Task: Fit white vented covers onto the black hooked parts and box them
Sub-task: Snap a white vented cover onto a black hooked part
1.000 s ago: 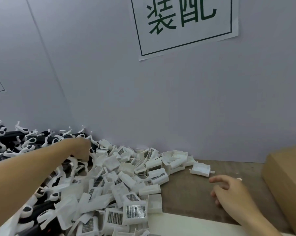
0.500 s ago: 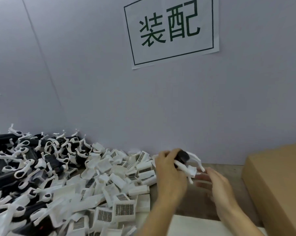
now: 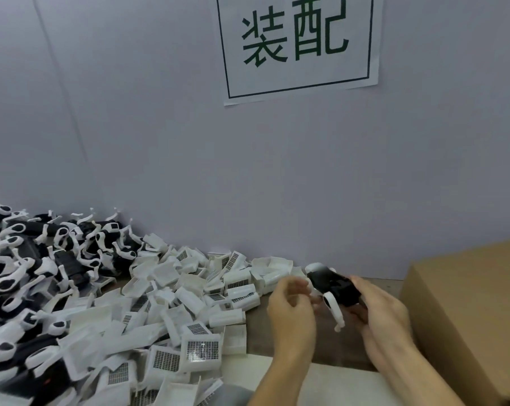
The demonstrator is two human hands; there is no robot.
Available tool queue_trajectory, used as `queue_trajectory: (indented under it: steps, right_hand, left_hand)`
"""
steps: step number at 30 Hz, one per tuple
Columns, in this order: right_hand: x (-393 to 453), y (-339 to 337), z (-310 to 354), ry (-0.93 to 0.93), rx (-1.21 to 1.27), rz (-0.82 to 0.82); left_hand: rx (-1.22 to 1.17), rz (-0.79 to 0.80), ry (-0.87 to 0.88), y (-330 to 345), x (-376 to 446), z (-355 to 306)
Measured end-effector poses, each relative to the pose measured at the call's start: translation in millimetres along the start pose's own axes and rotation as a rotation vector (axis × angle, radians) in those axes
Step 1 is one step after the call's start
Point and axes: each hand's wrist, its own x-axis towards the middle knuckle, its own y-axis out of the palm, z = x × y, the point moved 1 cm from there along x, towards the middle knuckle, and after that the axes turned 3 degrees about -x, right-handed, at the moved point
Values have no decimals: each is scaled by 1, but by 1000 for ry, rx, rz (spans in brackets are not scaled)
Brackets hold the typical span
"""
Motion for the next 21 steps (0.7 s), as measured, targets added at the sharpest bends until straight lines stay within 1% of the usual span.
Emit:
queue_trajectory:
  steps: [1, 2, 4, 5, 6, 8, 9, 13, 15, 18, 21]
  right_hand:
    - [0, 0, 0, -5, 25, -10]
    - [0, 0, 0, 3, 50, 11]
    - [-2, 3, 0, 35, 60, 125]
    - [-5, 4, 0, 31, 17, 183]
    - [-8, 6, -1, -4, -71, 225]
    - [-13, 12, -5, -119, -318, 241]
    - [-15, 16, -7, -176, -412, 249]
    - [-22, 27, -11, -295, -573, 408]
    - [-23, 26, -13, -324, -617, 443]
    - [-23, 23, -16, -337, -720, 415]
    - [-21, 22, -17, -311, -734, 410]
  left_hand:
    - [27, -18, -46, -2, 1, 0]
    - [32, 5, -110, -2, 0, 0]
    - [-19, 112, -272, -2, -1, -1]
    - [-69, 145, -336, -3, 1, -2]
    - [-121, 145, -371, -4, 2, -4]
    - [-169, 101, -356, -7, 6, -4]
    - [-166, 76, -315, -7, 7, -4]
    - [-74, -18, -125, -5, 8, -1]
    - [-86, -13, -93, -5, 7, -3]
    - [-102, 22, -90, -4, 9, -1]
    - [-133, 126, -90, -1, 6, 0]
